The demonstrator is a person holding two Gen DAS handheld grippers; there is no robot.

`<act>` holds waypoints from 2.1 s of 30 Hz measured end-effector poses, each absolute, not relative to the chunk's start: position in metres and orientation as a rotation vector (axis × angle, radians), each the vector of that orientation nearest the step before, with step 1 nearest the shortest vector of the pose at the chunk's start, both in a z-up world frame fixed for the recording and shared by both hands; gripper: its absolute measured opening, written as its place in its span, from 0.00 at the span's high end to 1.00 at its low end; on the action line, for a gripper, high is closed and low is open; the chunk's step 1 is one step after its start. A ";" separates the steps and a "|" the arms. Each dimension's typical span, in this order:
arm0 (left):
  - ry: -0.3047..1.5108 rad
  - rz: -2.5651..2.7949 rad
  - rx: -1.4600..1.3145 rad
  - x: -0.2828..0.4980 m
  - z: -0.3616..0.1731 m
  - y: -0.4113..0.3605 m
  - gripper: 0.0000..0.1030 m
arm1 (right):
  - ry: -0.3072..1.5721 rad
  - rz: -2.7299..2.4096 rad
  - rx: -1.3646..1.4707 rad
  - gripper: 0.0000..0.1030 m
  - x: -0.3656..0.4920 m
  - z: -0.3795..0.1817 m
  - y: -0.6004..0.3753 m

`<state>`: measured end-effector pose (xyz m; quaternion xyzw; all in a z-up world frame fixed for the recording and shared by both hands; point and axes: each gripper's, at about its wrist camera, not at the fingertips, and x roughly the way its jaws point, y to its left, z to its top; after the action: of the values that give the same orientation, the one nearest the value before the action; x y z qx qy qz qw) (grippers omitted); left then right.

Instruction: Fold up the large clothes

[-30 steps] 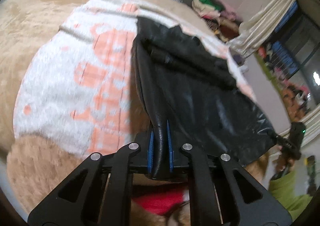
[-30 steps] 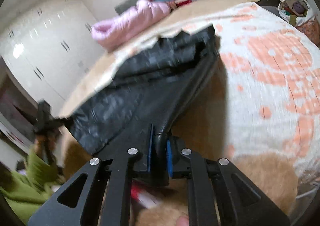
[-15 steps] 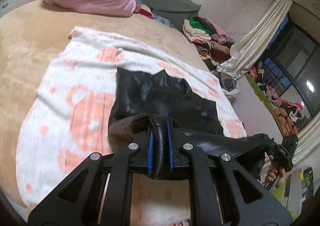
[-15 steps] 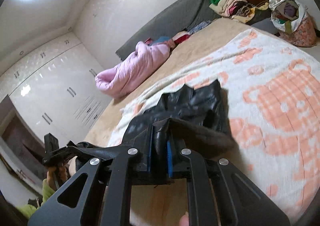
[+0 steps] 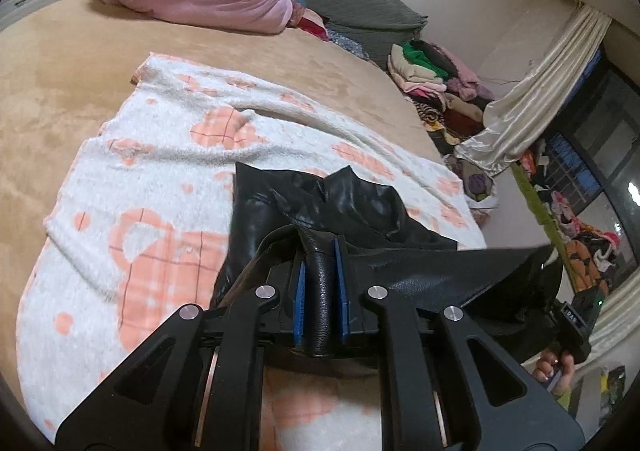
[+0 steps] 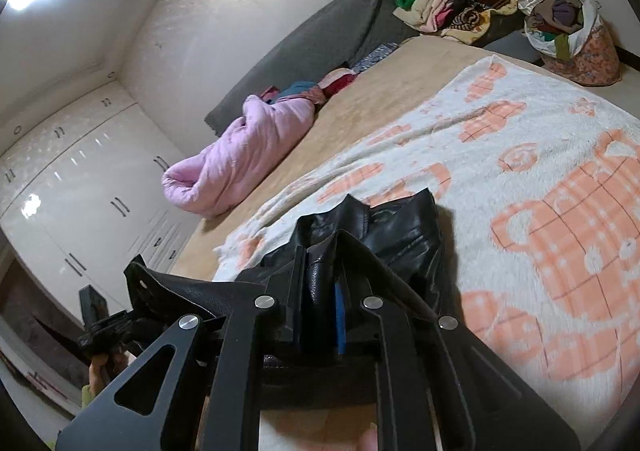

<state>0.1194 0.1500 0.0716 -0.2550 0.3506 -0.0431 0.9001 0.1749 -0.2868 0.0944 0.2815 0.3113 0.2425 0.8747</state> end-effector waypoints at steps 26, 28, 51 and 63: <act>0.766 -0.006 -0.482 0.194 0.006 0.155 0.90 | 0.749 0.385 0.487 0.80 0.267 0.020 -0.268; 0.745 -0.008 -0.478 0.192 0.002 0.153 0.88 | 0.728 0.386 0.480 0.55 0.265 0.020 -0.271; 0.762 0.055 -0.249 0.212 -0.020 0.145 0.55 | 0.740 0.266 -0.023 0.68 0.301 0.001 -0.217; 0.610 0.086 -0.189 0.229 0.040 0.136 0.94 | 0.565 0.274 0.233 0.87 0.301 0.048 -0.253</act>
<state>0.2287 0.1361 0.0401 -0.0929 0.2999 0.0422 0.9485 0.3013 -0.2526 0.0483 0.1145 0.2775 0.1347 0.9443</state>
